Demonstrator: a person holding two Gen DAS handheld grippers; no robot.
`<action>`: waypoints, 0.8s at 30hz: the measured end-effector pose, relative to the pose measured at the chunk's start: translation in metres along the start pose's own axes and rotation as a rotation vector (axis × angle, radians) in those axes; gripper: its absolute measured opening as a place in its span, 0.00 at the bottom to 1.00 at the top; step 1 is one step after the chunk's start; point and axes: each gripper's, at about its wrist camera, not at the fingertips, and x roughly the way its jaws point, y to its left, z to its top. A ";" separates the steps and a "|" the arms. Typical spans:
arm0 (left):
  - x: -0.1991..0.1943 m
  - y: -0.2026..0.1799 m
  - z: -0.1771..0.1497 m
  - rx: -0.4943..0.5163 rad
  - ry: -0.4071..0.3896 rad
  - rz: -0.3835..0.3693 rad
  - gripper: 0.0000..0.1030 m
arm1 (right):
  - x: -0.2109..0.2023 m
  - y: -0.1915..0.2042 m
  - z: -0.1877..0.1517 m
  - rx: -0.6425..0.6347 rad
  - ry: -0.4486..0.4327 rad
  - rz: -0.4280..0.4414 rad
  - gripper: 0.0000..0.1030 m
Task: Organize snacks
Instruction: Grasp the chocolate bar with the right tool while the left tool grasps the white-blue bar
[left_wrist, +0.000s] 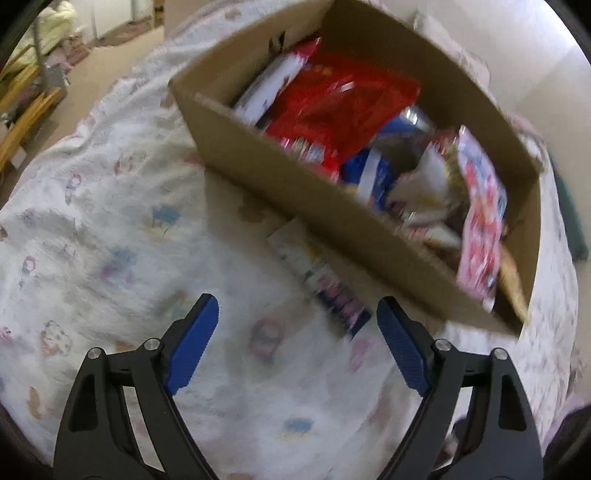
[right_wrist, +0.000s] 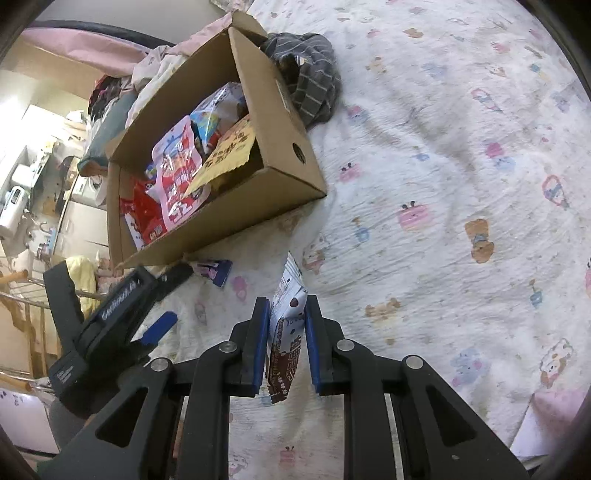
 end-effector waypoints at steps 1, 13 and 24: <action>0.002 -0.005 0.000 0.009 -0.010 0.018 0.83 | -0.001 0.000 0.000 0.002 -0.003 0.005 0.19; 0.048 -0.018 0.007 -0.038 0.022 0.205 0.71 | -0.004 0.011 0.004 -0.006 -0.029 0.050 0.19; 0.036 -0.006 0.000 0.052 0.042 0.223 0.19 | -0.004 0.021 0.007 -0.023 -0.035 0.065 0.19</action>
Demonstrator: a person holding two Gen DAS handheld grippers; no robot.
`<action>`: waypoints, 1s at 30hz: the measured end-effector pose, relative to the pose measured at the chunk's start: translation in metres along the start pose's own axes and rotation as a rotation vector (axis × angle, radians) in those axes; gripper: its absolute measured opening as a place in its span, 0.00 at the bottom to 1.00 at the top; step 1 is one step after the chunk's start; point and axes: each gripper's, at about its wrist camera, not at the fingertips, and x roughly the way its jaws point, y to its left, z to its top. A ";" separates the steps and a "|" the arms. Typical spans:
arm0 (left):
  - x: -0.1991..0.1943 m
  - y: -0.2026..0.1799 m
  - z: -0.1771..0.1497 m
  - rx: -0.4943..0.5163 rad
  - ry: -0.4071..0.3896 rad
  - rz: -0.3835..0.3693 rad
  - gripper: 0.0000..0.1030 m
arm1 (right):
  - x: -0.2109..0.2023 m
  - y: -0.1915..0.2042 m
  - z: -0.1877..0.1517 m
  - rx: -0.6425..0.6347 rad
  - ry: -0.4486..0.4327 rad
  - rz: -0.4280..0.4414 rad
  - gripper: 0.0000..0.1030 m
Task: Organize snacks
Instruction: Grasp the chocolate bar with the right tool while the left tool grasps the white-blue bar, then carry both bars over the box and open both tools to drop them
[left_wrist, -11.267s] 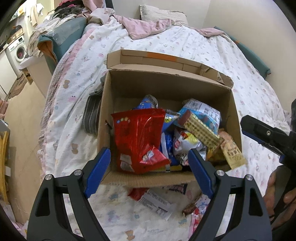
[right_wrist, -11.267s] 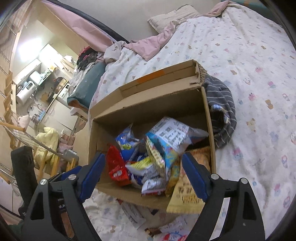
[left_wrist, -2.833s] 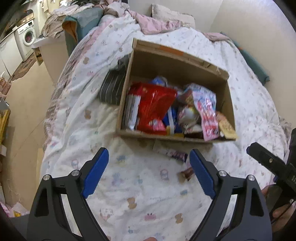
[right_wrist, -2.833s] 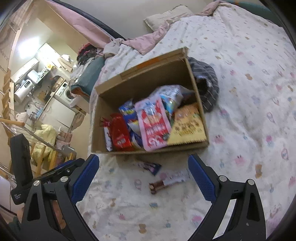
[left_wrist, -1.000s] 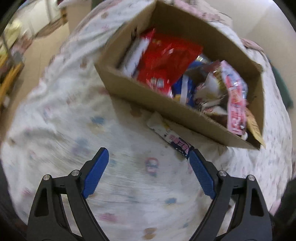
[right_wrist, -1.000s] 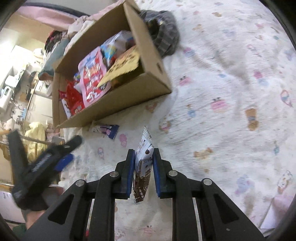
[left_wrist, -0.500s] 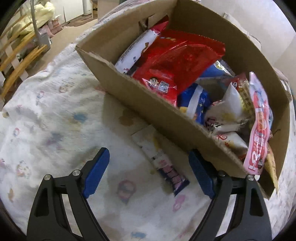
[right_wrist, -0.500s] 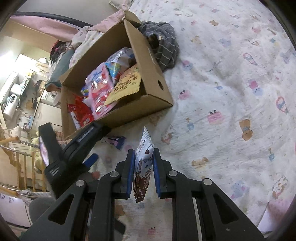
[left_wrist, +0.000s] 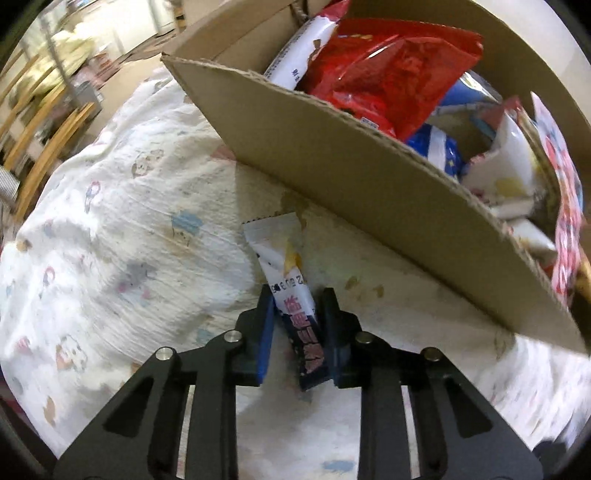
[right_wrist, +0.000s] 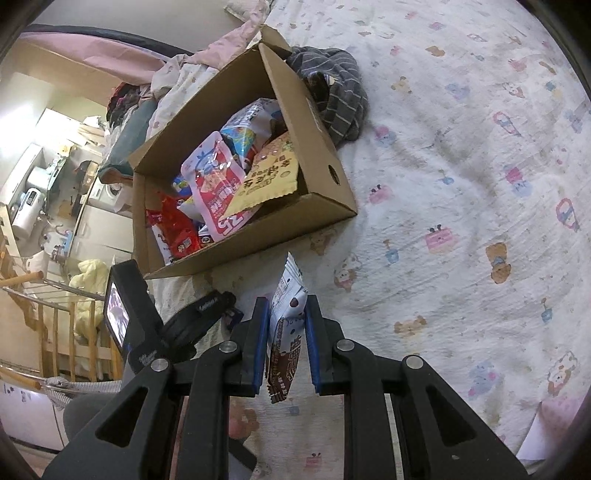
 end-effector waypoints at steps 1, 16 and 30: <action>0.000 0.008 0.002 0.014 0.006 -0.004 0.19 | 0.000 0.000 0.000 -0.004 0.001 0.001 0.19; -0.036 0.054 -0.030 0.264 0.032 -0.059 0.14 | 0.000 0.022 -0.003 -0.060 -0.002 0.017 0.19; -0.120 0.040 0.020 0.432 -0.182 -0.127 0.14 | -0.021 0.029 -0.001 -0.072 -0.059 0.064 0.19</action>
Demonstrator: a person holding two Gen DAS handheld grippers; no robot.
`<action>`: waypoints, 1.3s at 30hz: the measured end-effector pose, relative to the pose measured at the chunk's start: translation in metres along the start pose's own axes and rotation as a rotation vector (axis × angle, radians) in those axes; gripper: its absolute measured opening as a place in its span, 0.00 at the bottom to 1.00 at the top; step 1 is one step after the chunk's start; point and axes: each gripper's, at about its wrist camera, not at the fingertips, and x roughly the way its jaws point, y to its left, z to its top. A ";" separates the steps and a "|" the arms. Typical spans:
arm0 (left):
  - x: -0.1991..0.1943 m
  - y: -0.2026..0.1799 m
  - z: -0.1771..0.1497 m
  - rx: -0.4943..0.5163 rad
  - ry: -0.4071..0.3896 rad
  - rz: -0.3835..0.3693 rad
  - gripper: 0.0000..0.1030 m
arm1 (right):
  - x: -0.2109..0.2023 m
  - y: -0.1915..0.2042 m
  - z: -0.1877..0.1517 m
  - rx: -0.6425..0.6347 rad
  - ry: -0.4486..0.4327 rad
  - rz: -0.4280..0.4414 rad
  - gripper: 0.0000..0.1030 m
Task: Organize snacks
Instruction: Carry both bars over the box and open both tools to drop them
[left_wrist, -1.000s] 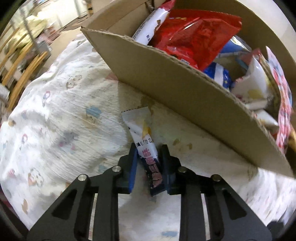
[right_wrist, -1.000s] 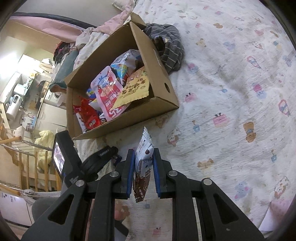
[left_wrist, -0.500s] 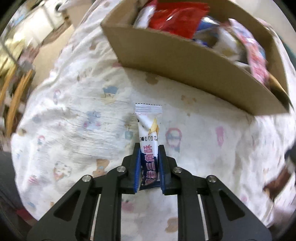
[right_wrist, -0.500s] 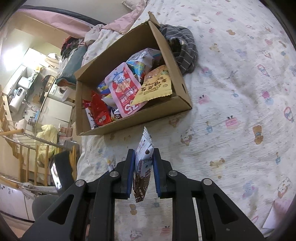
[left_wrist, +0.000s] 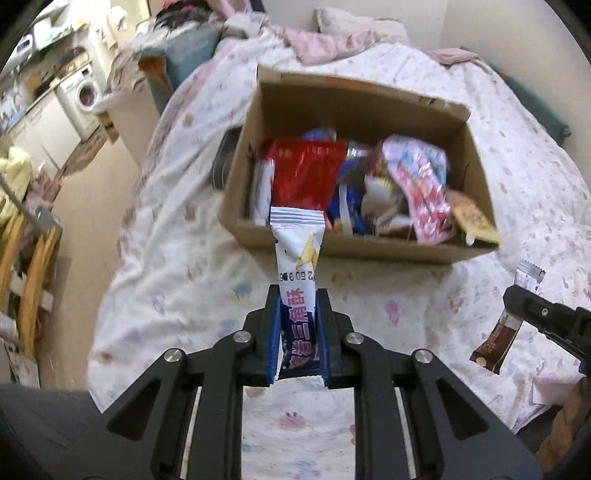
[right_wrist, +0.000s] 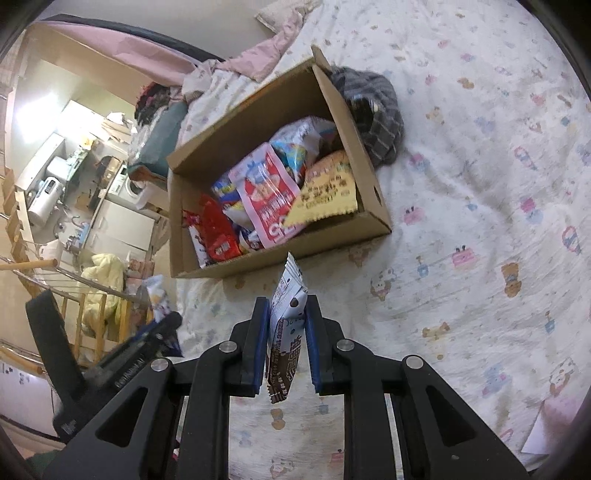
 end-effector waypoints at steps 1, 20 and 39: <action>-0.003 0.002 0.004 0.011 -0.012 -0.001 0.14 | -0.003 0.000 0.001 -0.002 -0.010 0.009 0.19; -0.044 0.012 0.081 0.086 -0.211 -0.041 0.14 | -0.032 0.058 0.069 -0.136 -0.195 0.057 0.19; 0.019 -0.005 0.109 0.148 -0.251 -0.120 0.14 | 0.038 0.039 0.111 -0.161 -0.125 -0.022 0.19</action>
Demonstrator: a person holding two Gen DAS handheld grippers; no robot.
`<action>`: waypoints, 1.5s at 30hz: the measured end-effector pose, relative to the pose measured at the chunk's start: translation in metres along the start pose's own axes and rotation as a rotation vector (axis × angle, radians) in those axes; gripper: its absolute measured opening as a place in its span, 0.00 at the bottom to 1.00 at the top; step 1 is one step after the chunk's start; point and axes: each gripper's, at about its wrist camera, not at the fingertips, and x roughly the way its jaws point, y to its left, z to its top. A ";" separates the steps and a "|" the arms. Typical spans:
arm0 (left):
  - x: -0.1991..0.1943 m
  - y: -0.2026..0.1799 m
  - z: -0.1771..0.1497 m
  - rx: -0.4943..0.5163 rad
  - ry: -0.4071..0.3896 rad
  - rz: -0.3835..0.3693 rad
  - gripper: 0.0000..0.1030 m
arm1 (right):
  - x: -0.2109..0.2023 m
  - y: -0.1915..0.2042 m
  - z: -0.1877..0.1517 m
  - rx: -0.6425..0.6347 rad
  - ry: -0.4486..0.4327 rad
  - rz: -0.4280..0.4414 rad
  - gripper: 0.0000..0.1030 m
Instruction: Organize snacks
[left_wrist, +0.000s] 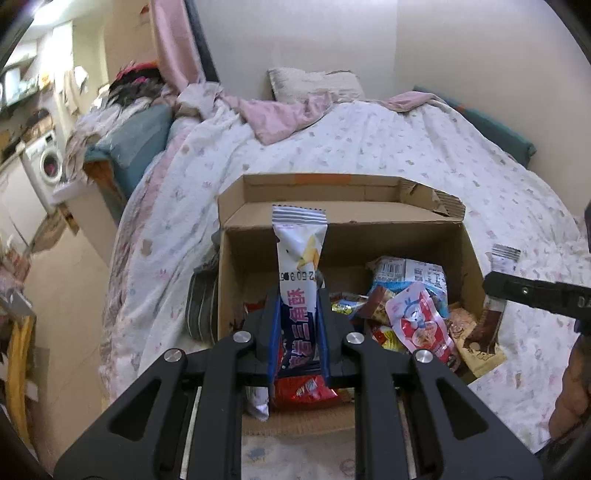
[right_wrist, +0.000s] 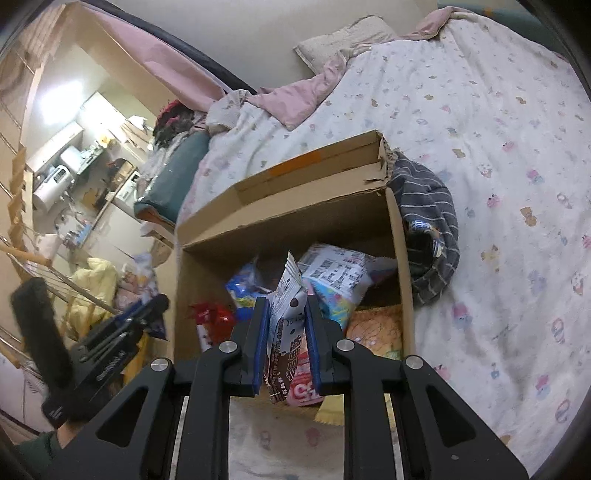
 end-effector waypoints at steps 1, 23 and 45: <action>0.000 -0.002 0.000 0.005 -0.001 -0.006 0.14 | 0.001 0.000 0.000 -0.002 -0.003 -0.012 0.19; 0.009 -0.010 -0.003 -0.061 0.034 -0.096 0.62 | 0.014 0.006 0.000 -0.088 0.014 -0.174 0.20; -0.058 0.008 -0.009 -0.149 -0.105 0.031 0.77 | -0.049 0.037 -0.012 -0.114 -0.185 -0.101 0.99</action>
